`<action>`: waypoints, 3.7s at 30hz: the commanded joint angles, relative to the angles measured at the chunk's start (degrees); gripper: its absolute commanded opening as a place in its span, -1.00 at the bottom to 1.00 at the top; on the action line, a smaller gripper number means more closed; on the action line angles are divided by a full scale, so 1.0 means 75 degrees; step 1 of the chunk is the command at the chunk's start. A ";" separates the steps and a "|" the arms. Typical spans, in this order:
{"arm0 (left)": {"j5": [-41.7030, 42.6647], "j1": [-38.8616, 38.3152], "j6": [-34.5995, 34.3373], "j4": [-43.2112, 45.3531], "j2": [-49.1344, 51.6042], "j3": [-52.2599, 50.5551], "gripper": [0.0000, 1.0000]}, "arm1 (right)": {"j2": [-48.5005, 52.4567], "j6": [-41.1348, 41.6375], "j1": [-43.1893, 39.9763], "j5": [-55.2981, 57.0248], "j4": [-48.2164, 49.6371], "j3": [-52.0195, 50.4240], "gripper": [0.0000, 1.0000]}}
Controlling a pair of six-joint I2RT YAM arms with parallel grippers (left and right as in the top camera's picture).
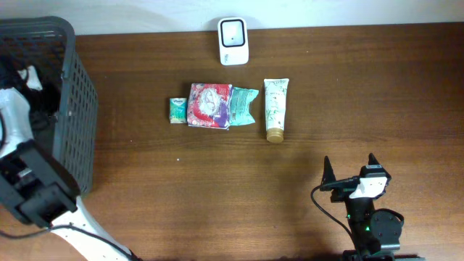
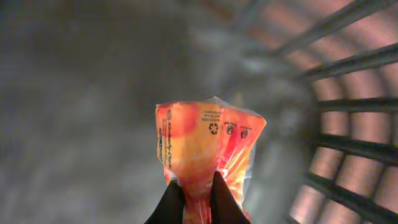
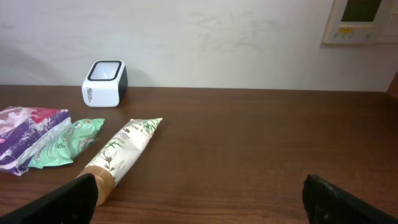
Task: Scan the item barcode
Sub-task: 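Grasp the orange packet in the basket and lower it beside the tissues, then open the left gripper and retract the left arm to the basket side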
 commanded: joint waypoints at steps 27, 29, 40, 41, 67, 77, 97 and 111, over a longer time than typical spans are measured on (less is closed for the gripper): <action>-0.2291 -0.4951 -0.0828 -0.0259 -0.4243 -0.1781 -1.00 | -0.0050 -0.0015 0.0064 0.0067 -0.0009 -0.0070 0.97; -0.2291 -0.4948 -0.1067 -0.0198 -0.3774 -0.1859 -1.00 | -0.0050 -0.0015 0.0064 0.0070 -0.0009 -0.0070 0.97; -0.2862 -0.4948 -0.1107 0.0210 -0.0822 -0.1859 -0.99 | -0.0050 -0.0015 0.0064 0.0067 -0.0009 -0.0070 0.97; -0.2859 -0.4948 -0.1107 0.0265 -0.0647 -0.1859 -0.98 | -0.0050 -0.0015 0.0064 0.0067 -0.0009 -0.0070 0.97; -0.2253 -0.4945 -0.1105 -0.3290 -0.0443 0.1801 0.47 | -0.0050 -0.0015 0.0064 0.0067 -0.0009 -0.0070 0.98; -0.2049 -0.4899 -0.1425 -0.6283 -0.0697 0.7122 0.99 | -0.0050 -0.0015 0.0064 0.0067 -0.0009 -0.0070 0.97; -0.1416 -0.0769 -0.1422 -0.6283 -0.2786 0.5327 0.99 | -0.0050 -0.0015 0.0064 0.0067 -0.0009 -0.0070 0.97; -0.1416 -0.0769 -0.1422 -0.6283 -0.2786 0.5330 0.99 | -0.0050 0.5310 0.0064 -0.3826 0.2369 -0.0070 0.97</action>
